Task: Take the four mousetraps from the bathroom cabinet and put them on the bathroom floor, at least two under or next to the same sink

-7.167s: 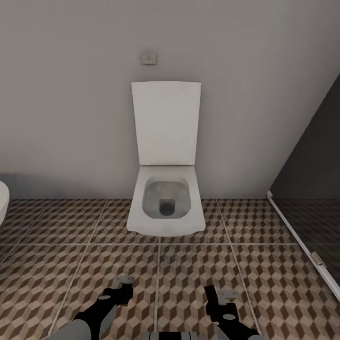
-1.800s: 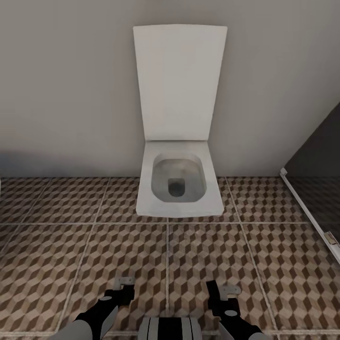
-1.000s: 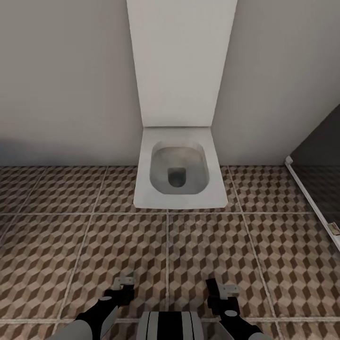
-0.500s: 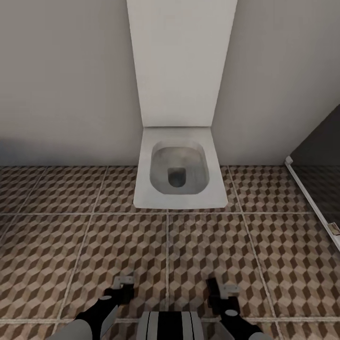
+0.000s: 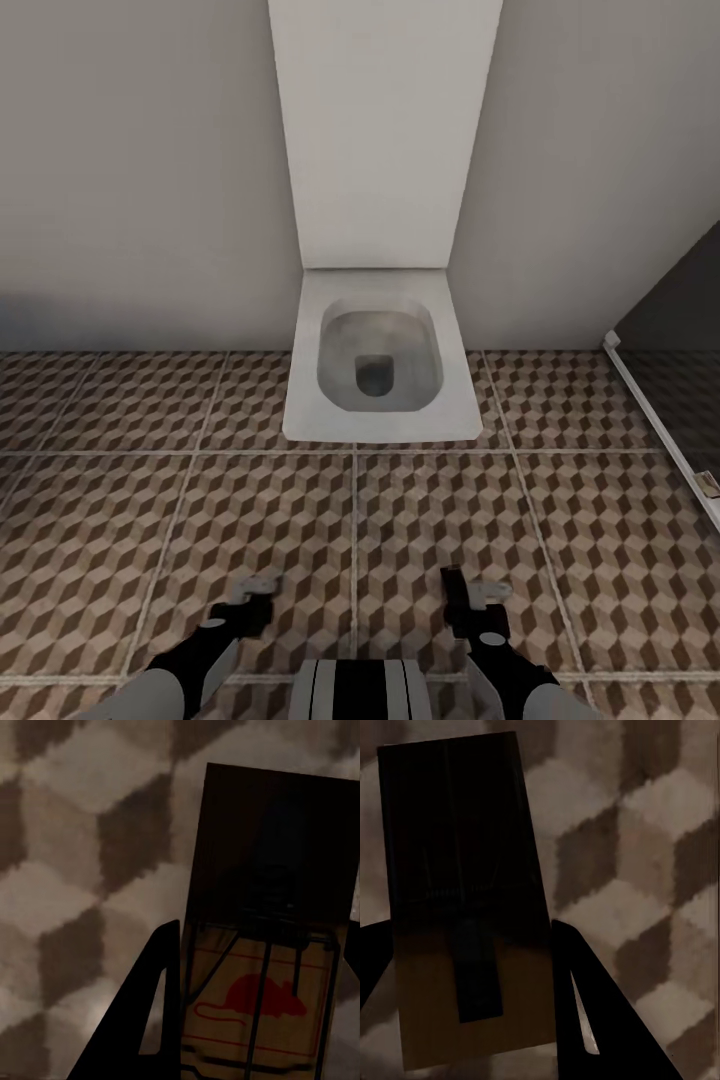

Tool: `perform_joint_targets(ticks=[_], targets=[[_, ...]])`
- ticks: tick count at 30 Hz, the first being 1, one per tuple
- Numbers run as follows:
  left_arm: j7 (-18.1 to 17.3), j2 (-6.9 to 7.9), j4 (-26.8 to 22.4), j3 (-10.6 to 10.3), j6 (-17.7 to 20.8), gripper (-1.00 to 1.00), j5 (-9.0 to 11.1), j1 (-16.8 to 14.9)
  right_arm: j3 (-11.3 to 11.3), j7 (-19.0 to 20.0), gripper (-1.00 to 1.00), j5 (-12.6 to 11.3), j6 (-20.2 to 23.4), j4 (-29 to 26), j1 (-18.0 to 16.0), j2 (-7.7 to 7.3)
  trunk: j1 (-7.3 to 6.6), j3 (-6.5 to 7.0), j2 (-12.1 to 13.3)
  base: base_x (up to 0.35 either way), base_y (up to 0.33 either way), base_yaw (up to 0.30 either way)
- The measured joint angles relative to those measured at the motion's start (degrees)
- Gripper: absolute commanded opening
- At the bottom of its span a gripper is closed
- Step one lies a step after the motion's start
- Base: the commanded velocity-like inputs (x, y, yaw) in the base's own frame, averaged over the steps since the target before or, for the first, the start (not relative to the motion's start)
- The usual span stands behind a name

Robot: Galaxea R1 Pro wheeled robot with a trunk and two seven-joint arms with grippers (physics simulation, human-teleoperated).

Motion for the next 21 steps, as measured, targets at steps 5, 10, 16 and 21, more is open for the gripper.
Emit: perform_joint_targets(ticks=[5,10,16,21], targets=[[-0.1,1.52,0.3,0.2,0.0,-1.0,0.1,-0.1,0.0,0.0,-1.0,-0.1,-0.1,0.4,-0.6,0.02,0.0,0.0,0.0,0.0,0.0,0.0],[-0.1,1.54,0.3,0.3,-0.4,-1.0,0.1,0.3,0.1,0.1,-1.0,-0.1,-0.6,0.9,-0.7,0.24,0.0,0.0,0.0,0.0,0.0,0.0],[-0.3,1.01,0.5,0.2,-6.6,-1.0,0.1,0.5,0.2,0.2,-1.0,0.0,-0.8,1.0,-0.7,0.53,0.0,0.0,0.0,0.0,0.0,0.0],[-0.3,0.3,0.8,0.1,-8.3,-1.0,-0.1,0.5,0.2,0.2,-1.0,0.0,-1.3,1.0,-0.7,0.66,0.0,0.0,0.0,0.0,0.0,0.0]])
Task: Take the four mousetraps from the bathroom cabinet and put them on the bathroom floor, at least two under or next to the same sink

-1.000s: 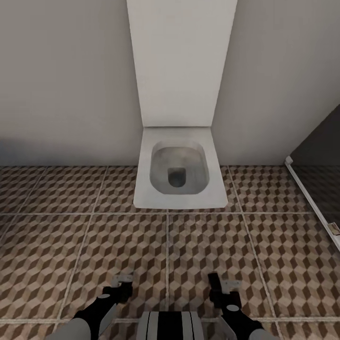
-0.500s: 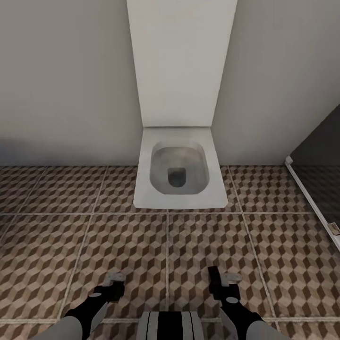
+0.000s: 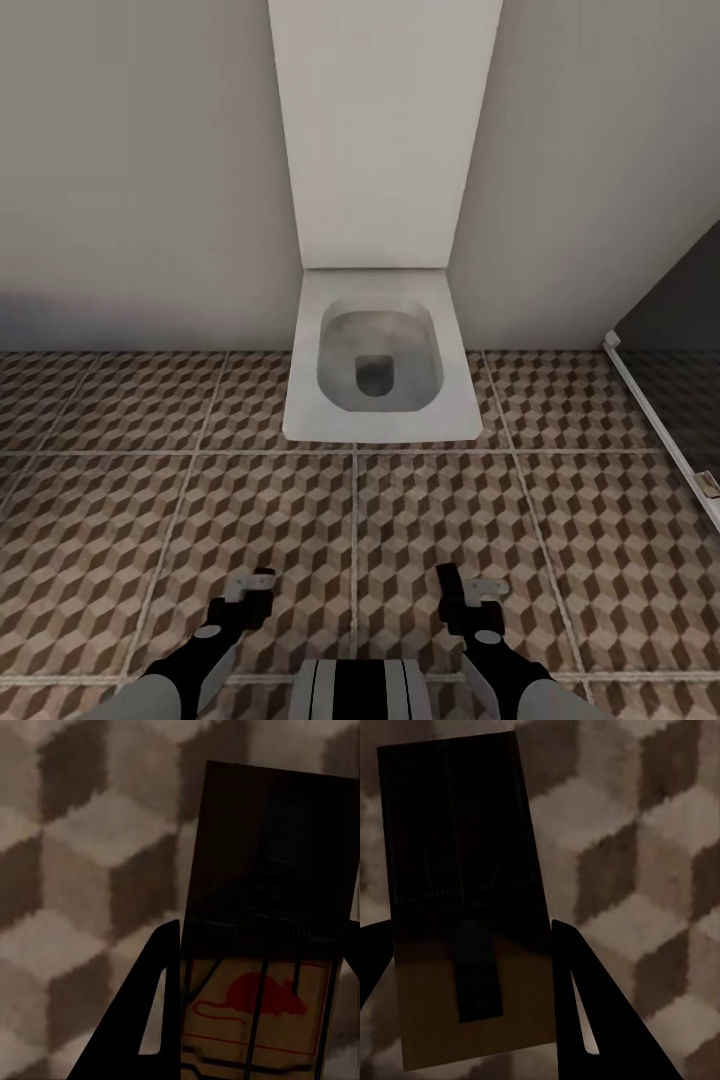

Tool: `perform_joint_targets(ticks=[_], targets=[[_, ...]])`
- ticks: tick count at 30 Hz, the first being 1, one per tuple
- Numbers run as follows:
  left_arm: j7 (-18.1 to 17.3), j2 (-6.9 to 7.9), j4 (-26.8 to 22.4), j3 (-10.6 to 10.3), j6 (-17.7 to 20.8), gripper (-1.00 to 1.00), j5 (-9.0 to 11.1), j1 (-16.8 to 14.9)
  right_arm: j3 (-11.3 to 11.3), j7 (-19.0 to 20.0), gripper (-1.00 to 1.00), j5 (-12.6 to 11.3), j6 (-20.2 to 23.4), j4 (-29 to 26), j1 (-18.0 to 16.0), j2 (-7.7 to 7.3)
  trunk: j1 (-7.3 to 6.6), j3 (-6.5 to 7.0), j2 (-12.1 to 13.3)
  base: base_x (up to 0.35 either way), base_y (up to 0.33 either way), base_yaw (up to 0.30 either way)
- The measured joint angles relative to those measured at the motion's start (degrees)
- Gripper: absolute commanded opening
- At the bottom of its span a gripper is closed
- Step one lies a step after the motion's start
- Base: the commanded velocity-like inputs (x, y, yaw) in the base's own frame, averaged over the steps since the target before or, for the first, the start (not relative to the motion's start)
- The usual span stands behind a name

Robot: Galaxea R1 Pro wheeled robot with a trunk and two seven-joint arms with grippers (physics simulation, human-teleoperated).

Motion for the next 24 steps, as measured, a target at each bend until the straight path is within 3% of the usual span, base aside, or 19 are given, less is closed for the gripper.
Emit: perform_joint_targets(ticks=[12,24], targets=[[0.0,-1.45,0.1,0.0,-0.7,-1.0,0.1,0.0,-0.1,0.0,-1.0,0.0,-0.3,0.6,0.0,0.11,0.0,0.0,0.0,0.0,0.0,0.0],[0.0,-1.54,-0.4,0.0,-1.1,-1.0,-0.1,0.1,-0.1,0.0,-1.0,0.0,-2.1,0.9,0.0,0.12,0.0,0.0,0.0,0.0,0.0,0.0]])
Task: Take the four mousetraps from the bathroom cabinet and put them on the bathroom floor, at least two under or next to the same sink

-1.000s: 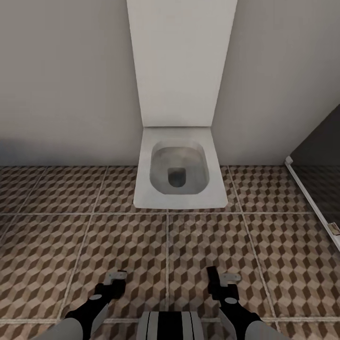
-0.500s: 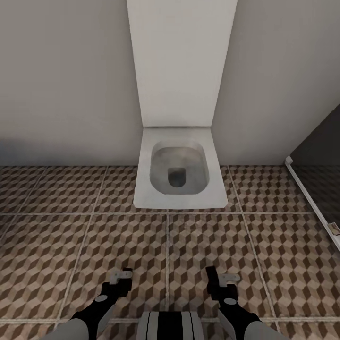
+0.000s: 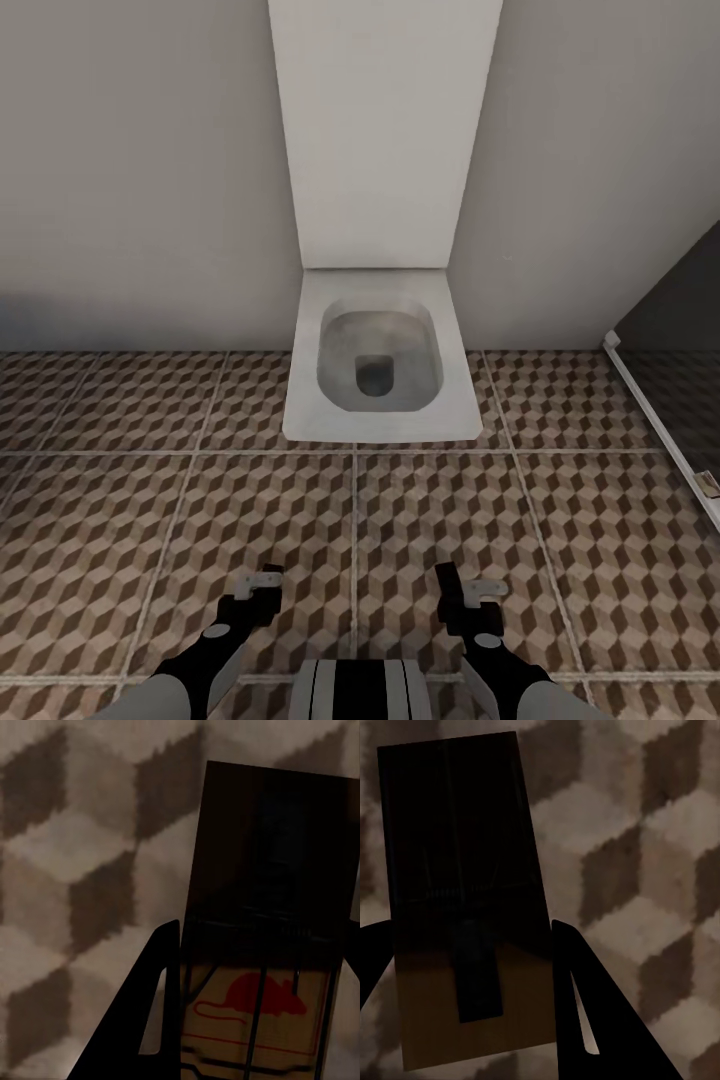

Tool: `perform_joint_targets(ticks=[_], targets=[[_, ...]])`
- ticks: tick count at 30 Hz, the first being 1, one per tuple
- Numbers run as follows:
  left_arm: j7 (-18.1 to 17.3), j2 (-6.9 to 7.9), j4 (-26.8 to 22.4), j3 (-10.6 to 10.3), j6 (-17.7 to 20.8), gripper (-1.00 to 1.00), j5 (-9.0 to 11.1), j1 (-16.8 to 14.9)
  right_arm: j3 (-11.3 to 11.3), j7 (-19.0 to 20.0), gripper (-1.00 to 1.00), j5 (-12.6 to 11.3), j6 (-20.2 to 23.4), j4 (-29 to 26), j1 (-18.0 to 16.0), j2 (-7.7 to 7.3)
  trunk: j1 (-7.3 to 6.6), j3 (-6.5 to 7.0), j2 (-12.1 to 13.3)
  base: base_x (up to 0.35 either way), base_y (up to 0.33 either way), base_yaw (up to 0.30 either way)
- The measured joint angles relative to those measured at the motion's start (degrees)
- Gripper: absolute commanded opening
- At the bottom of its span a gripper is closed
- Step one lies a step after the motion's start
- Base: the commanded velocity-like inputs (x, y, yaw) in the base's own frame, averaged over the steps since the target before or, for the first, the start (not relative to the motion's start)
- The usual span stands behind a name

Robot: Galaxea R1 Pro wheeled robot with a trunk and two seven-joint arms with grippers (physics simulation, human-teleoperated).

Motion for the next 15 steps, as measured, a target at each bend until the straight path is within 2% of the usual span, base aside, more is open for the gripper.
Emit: perform_joint_targets(ticks=[9,15], targets=[[0.4,-0.29,-0.5,-0.1,0.8,-1.0,-0.6,0.0,0.0,0.0,-1.0,0.0,0.0,0.0,0.0,-0.08,0.0,0.0,0.0,0.0,0.0,0.0],[1.5,-1.46,-0.6,0.0,1.0,-1.0,-0.7,0.0,0.0,0.0,-1.0,0.0,0.0,0.0,0.0,-0.12,0.0,0.0,0.0,0.0,0.0,0.0]])
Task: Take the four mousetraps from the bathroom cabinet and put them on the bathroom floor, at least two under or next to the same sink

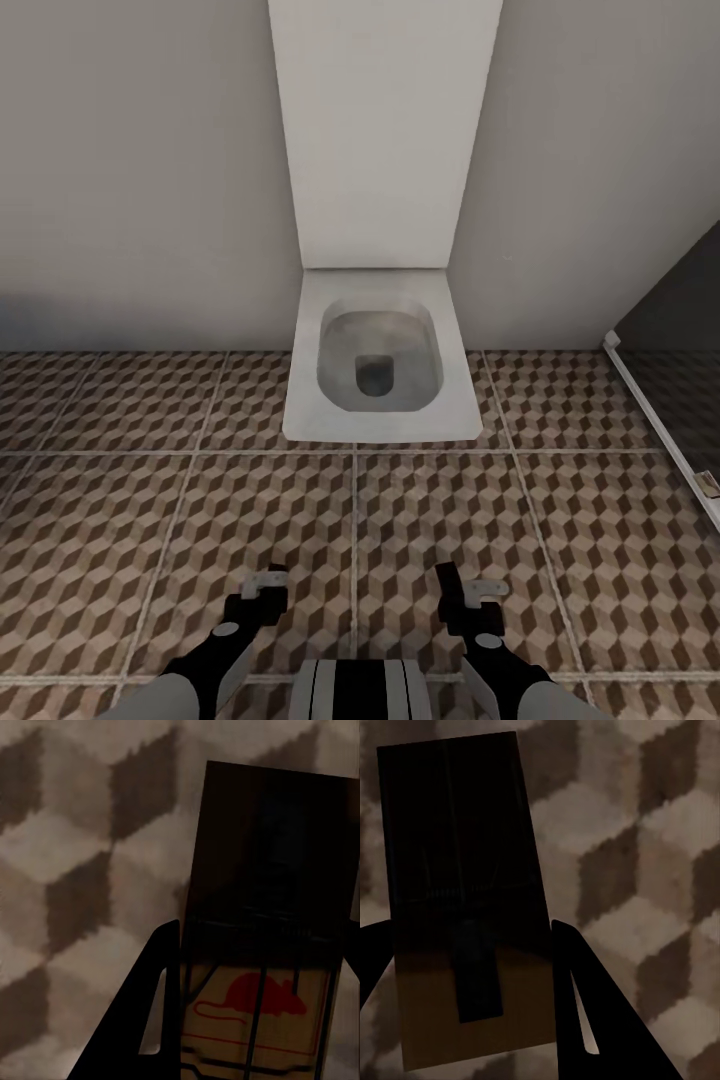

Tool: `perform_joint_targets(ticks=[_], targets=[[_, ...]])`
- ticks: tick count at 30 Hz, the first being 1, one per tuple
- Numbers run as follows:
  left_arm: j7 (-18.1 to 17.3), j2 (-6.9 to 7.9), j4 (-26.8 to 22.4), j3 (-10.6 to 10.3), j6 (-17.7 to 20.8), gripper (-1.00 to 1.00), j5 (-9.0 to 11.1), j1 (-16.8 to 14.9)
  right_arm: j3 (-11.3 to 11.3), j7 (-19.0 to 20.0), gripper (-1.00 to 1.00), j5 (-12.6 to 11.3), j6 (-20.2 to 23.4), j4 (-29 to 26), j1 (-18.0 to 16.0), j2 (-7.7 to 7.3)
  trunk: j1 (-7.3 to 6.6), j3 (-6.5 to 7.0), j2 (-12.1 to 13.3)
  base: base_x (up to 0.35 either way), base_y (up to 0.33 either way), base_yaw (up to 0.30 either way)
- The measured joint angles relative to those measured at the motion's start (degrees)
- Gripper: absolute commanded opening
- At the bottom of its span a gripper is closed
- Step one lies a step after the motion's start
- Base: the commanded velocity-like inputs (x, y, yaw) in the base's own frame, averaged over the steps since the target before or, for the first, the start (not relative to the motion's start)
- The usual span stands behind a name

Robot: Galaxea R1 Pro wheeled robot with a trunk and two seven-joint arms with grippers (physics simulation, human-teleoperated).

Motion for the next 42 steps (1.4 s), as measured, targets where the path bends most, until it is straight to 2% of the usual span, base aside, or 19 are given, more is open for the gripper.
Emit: perform_joint_targets(ticks=[4,8,15,35,42], targets=[[1.7,-0.58,0.0,0.1,0.0,-1.0,0.0,0.0,0.0,0.0,-1.0,0.0,0.0,0.0,0.0,-0.08,0.0,0.0,0.0,0.0,0.0,0.0],[2.5,-1.25,0.2,0.0,0.0,-1.0,-0.1,0.0,0.0,0.0,-1.0,0.0,0.0,0.0,0.0,-0.01,0.11,-0.88,-0.1,0.0,0.0,0.0],[2.8,-1.42,0.0,-0.1,0.0,-1.0,-0.1,0.0,0.1,0.1,-1.0,0.0,0.0,0.0,0.0,0.02,0.29,-2.43,-0.1,0.0,0.0,0.0],[3.0,-1.42,-0.1,0.0,-0.1,-1.0,0.0,0.0,0.2,0.4,-1.0,0.0,0.1,0.0,0.0,0.04,0.28,-2.44,-0.1,0.0,0.0,0.0],[3.0,-1.42,0.0,0.0,-0.1,-1.0,0.0,0.0,0.2,0.5,-1.0,0.0,0.1,0.0,0.0,0.03,0.44,-3.77,-0.2,0.0,0.0,0.0]])
